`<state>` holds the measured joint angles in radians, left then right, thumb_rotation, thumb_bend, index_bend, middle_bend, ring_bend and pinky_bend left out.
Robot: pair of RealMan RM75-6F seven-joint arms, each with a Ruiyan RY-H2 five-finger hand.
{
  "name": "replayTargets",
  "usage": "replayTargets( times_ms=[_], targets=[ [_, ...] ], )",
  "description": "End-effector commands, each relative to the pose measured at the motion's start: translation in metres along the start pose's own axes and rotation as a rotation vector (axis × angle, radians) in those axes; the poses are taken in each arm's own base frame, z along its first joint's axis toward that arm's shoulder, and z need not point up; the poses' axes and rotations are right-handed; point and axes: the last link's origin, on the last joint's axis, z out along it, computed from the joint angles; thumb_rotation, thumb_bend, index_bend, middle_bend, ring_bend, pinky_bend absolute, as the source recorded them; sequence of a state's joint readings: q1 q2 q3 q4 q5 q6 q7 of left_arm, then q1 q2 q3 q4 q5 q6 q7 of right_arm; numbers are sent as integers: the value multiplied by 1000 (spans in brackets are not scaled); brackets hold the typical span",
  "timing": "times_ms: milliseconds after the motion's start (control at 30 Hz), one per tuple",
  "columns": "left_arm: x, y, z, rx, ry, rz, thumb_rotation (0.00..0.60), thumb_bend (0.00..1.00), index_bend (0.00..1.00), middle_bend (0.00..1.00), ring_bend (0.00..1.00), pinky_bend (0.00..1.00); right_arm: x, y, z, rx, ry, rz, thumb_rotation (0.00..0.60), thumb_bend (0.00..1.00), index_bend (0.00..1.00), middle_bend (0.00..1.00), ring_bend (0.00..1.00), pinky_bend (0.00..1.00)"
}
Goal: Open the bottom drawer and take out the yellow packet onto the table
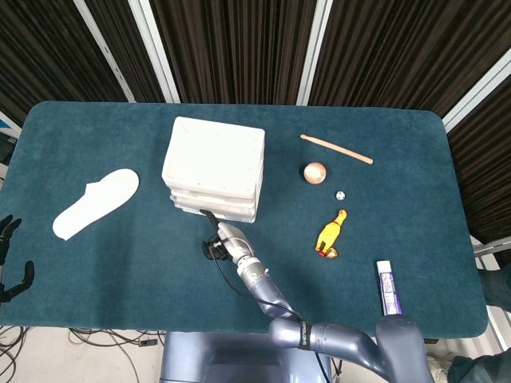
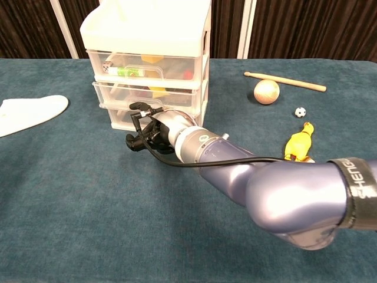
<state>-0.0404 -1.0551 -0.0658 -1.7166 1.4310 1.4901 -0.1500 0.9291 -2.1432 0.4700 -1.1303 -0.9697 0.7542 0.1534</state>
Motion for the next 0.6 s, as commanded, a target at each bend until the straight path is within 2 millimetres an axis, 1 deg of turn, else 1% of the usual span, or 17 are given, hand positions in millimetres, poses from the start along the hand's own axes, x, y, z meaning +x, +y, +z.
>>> replayTargets(
  times_ms=[33, 600],
  targets=[
    [0, 0, 0, -1, 0, 0, 600, 514, 30, 0, 0, 0, -1, 2, -3, 3, -9, -2, 600, 616, 98, 909, 1000, 1000],
    [0, 0, 0, 6, -1, 0, 600, 514, 30, 0, 0, 0, -12, 6, -24, 33, -60, 4, 600, 617, 98, 909, 1000, 1000]
  ],
)
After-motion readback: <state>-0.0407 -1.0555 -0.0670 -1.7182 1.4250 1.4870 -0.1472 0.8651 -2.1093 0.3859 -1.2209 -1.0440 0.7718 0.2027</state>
